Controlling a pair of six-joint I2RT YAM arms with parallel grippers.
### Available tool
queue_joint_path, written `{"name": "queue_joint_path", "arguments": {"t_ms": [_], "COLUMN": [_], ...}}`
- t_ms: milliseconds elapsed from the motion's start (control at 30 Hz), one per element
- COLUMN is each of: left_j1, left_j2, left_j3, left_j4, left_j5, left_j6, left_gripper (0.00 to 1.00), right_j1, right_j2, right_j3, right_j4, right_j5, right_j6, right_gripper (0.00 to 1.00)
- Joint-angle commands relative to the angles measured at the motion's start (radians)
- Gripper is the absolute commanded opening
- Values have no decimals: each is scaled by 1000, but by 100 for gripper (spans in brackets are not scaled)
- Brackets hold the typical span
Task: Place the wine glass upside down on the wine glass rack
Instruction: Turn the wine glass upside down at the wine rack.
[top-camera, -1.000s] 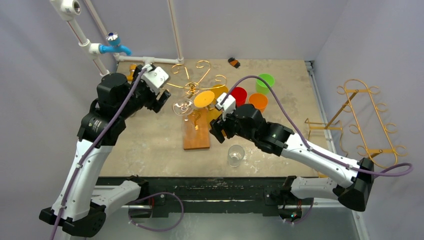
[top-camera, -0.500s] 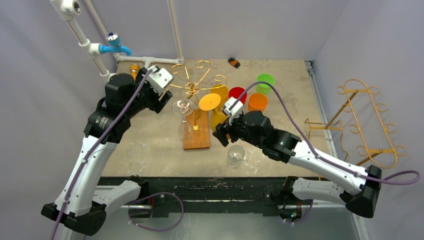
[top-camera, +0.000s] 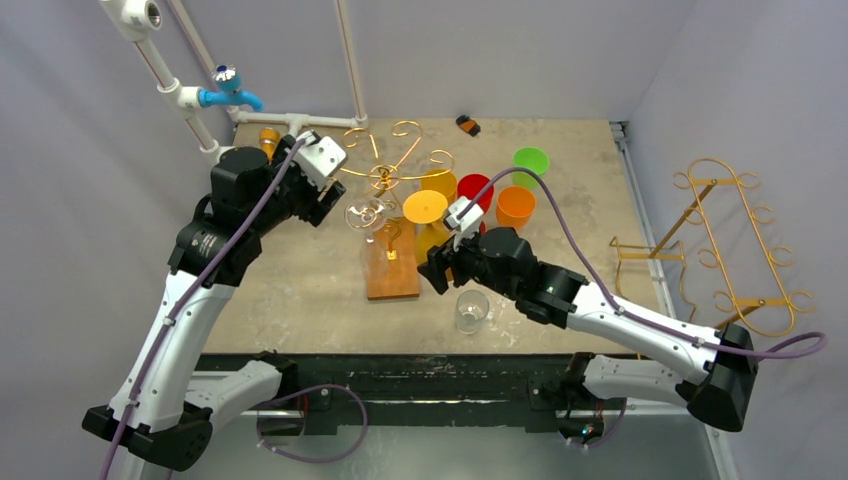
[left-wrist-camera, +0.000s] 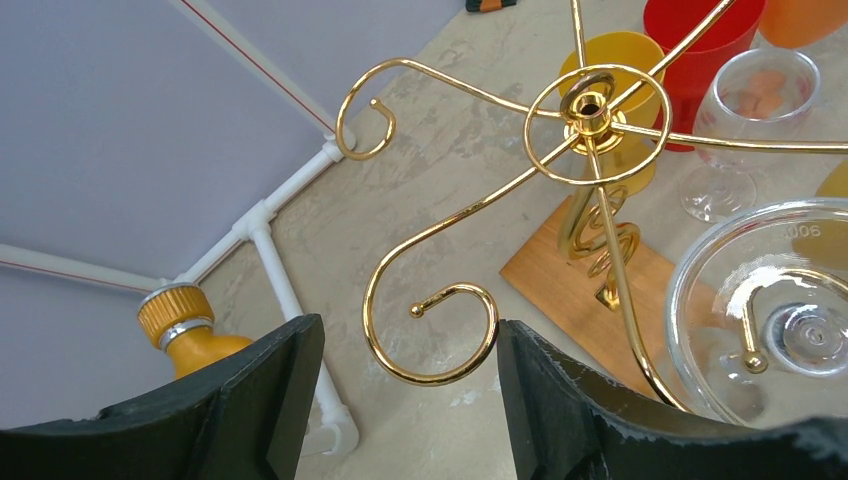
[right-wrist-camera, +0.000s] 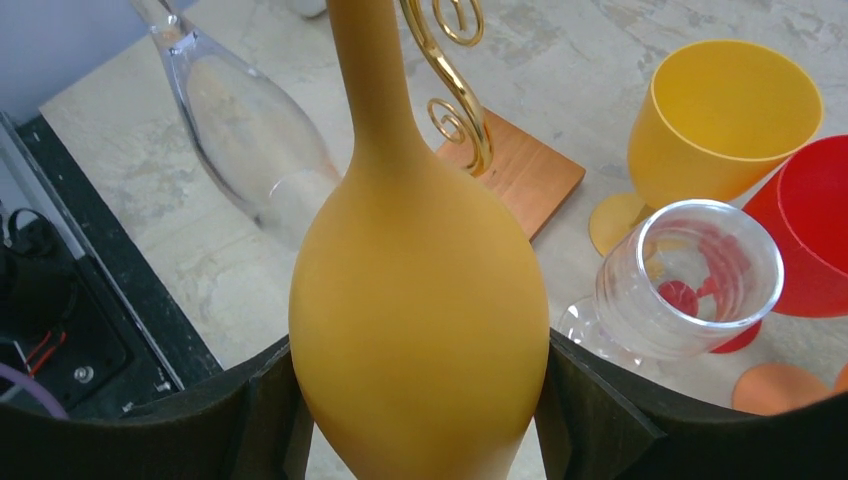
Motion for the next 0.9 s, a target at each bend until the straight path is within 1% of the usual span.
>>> {"name": "queue_joint_path", "arguments": {"t_ms": [0, 67, 167, 233, 267, 300, 500, 667, 733, 800, 867], "left_j1": [-1, -1, -1, -1, -1, -1, -1, -1, -1, -1, -1], "left_j2": [-7, -9, -8, -6, -6, -6, -6, -3, 0, 3, 5], "left_j3": [-5, -5, -6, -6, -7, -7, -6, -3, -5, -11, -21], "left_j4": [26, 27, 30, 32, 32, 33, 35, 35, 34, 41, 51], "left_j5": [-63, -60, -58, -57, -56, -55, -52, -50, -52, -55, -60], "left_j6": [-7, -5, -7, -8, -9, -10, -9, -6, -6, -1, 5], "left_gripper": [67, 67, 67, 67, 67, 67, 67, 67, 67, 67, 67], "right_j1": [6, 6, 6, 6, 6, 5, 6, 6, 6, 6, 6], "right_j2": [-15, -25, -42, -54, -58, -63, -115, -198, -244, -281, -304], "right_j3": [-53, -61, -62, -59, -57, -53, -69, -65, -36, 17, 101], "right_j4": [75, 77, 65, 49, 39, 28, -18, -93, -137, -197, -251], "right_j5": [0, 3, 5, 6, 4, -1, -10, -33, -48, -81, -60], "right_j6": [77, 82, 85, 84, 84, 83, 83, 91, 101, 117, 119], "right_gripper": [59, 62, 69, 80, 93, 98, 99, 99, 99, 96, 92]}}
